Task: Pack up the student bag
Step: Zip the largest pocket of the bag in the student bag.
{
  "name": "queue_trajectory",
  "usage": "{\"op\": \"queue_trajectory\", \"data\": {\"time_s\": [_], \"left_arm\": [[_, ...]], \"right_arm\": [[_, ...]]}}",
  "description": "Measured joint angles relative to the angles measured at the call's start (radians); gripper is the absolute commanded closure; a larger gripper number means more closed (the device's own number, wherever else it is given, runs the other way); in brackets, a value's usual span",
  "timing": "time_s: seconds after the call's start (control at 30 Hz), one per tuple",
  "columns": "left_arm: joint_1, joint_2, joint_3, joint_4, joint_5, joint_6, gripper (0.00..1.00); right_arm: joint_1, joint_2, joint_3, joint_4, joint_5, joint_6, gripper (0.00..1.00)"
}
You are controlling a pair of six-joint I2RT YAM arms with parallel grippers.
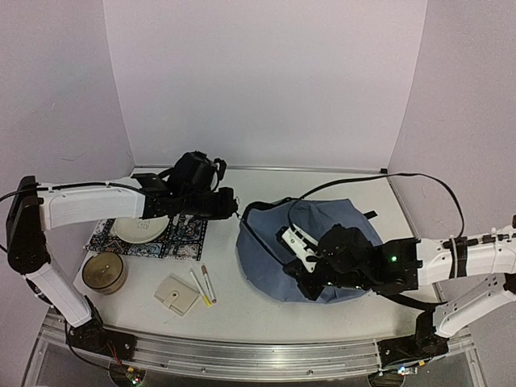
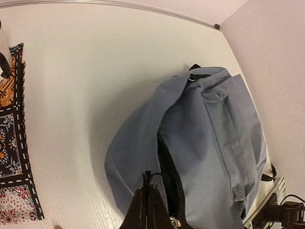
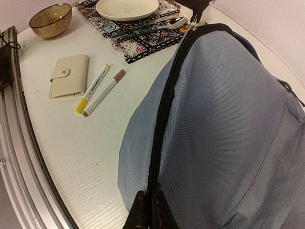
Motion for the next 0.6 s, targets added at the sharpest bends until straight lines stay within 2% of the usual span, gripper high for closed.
{"op": "queue_trajectory", "data": {"time_s": [0.2,0.23,0.47,0.53,0.6], "left_arm": [[0.025,0.066,0.055,-0.018,0.031,0.064,1.0],[0.024,0.071,0.059,-0.018,0.04,0.074,1.0],[0.04,0.086,0.049,0.005,0.075,0.067,1.0],[0.046,0.083,0.034,0.037,0.08,0.046,1.0],[0.036,0.075,0.016,0.058,0.089,0.026,1.0]], "right_arm": [[-0.007,-0.098,-0.045,-0.041,-0.017,0.046,1.0],[-0.007,-0.119,-0.055,-0.054,-0.017,0.053,0.97],[0.005,-0.154,-0.046,-0.138,-0.055,0.088,0.43],[0.01,-0.13,-0.018,-0.137,-0.062,0.1,0.34],[0.011,-0.093,0.024,-0.122,-0.056,0.108,0.3]]}}
